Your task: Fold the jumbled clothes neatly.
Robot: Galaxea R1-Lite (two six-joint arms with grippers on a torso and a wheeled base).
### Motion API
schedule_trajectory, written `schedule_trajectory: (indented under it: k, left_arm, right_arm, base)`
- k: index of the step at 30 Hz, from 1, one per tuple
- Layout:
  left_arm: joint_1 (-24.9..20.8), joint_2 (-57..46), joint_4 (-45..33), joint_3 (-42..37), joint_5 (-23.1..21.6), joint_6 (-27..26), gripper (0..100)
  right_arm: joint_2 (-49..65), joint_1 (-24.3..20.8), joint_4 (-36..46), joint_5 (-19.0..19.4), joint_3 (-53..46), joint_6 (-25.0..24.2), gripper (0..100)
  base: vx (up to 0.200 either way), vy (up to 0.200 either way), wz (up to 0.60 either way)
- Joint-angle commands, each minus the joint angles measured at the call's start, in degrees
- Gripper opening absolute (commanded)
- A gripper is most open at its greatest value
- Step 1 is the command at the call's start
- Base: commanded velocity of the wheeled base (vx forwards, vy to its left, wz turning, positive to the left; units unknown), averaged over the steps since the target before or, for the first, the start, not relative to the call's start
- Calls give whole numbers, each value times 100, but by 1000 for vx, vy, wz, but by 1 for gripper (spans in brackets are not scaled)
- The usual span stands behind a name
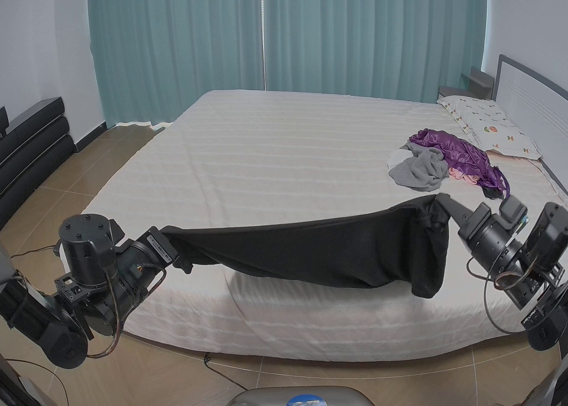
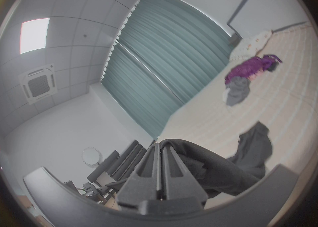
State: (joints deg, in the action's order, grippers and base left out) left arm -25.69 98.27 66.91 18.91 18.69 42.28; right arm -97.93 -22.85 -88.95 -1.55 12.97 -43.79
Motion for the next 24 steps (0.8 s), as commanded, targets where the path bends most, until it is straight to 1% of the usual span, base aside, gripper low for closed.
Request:
schedule_trajectory:
  k: [1,4,6,10,15,17,18,21,23,24]
  left_arm:
    - [37,-361,-56,403,12,-246,0]
    - [81,-396,-73,869,21,-352,0]
    - [72,-440,-328,1168,12,-475,0]
    - [64,-458,-1031,1660,-23,-492,0]
    - [72,-238,-1664,2275,-58,-484,0]
    - [72,-150,-1770,2398,-58,-475,0]
    - [81,-27,-1893,2574,-67,-475,0]
    - [160,193,-2016,2803,-85,-475,0]
    - [187,316,-2033,2926,-129,-475,0]
    - [266,456,-2042,3049,-252,-475,0]
  right_arm:
    - [722,35,-61,-12,478,283,0]
    - [845,87,-8,-30,891,520,0]
    - [863,87,89,-109,1111,617,0]
    - [872,122,449,-162,1515,802,0]
    - [529,219,1003,-179,1955,828,0]
    - [388,289,1029,-179,2087,837,0]
    - [151,412,1038,-179,2271,854,0]
    - [-315,553,1047,-188,2561,872,0]
    - [-517,597,1047,-188,2693,881,0]
    - [-763,650,1047,-179,2843,925,0]
  base:
    - [0,0,0]
    - [0,0,0]
    - [0,0,0]
    - [200,0,0]
    - [200,0,0]
    - [200,0,0]
    - [200,0,0]
    - [200,0,0]
    - [200,0,0]
    - [200,0,0]
